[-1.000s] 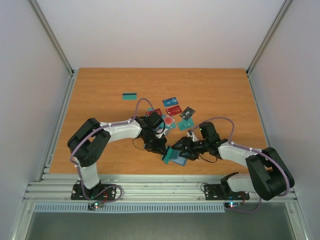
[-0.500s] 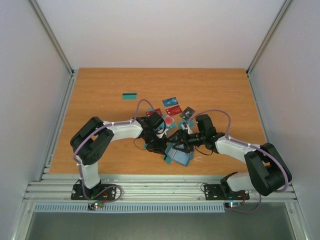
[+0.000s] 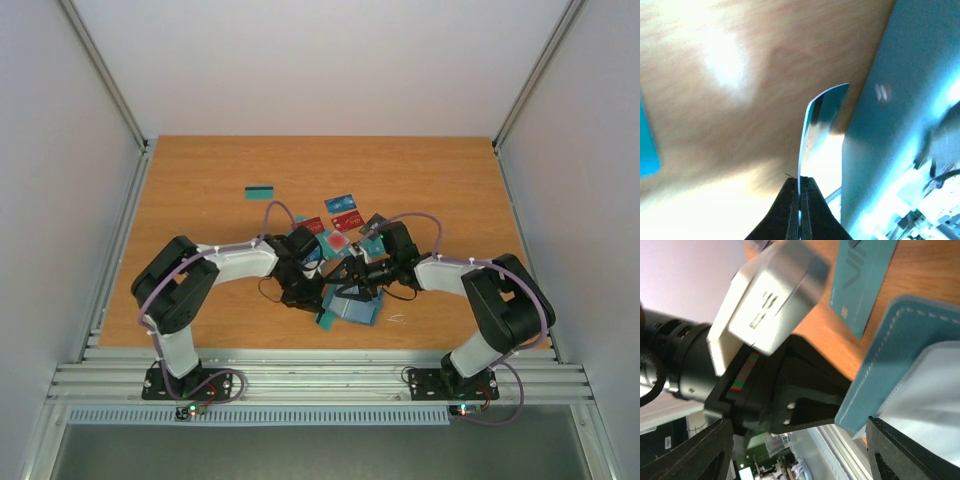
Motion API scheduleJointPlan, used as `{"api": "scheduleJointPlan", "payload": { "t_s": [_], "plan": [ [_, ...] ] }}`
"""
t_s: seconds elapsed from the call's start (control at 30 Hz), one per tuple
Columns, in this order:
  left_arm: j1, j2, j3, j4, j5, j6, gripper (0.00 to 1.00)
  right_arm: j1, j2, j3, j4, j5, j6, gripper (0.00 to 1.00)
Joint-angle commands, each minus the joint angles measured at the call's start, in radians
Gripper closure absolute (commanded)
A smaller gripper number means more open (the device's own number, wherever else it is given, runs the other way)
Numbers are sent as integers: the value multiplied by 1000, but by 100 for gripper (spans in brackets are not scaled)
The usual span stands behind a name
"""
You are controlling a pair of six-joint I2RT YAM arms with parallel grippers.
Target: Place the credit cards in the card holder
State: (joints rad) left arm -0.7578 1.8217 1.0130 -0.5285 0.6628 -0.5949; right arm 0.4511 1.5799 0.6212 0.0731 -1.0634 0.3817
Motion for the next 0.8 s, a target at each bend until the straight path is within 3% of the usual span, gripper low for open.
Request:
{"api": "scheduleJointPlan", "payload": {
  "t_s": [0.0, 0.2, 0.37, 0.77],
  "plan": [
    [-35, -133, 4, -148, -81, 96, 100, 8, 56, 14, -1, 104, -30, 26],
    [-36, -330, 30, -363, -208, 157, 100, 8, 55, 23, -54, 101, -76, 26],
    [-35, -427, 55, -363, -162, 177, 100, 8, 35, 49, -149, 115, -129, 26],
    [-36, -255, 124, -147, 15, 109, 100, -3, 46, 95, -184, 101, -126, 24]
  ]
}}
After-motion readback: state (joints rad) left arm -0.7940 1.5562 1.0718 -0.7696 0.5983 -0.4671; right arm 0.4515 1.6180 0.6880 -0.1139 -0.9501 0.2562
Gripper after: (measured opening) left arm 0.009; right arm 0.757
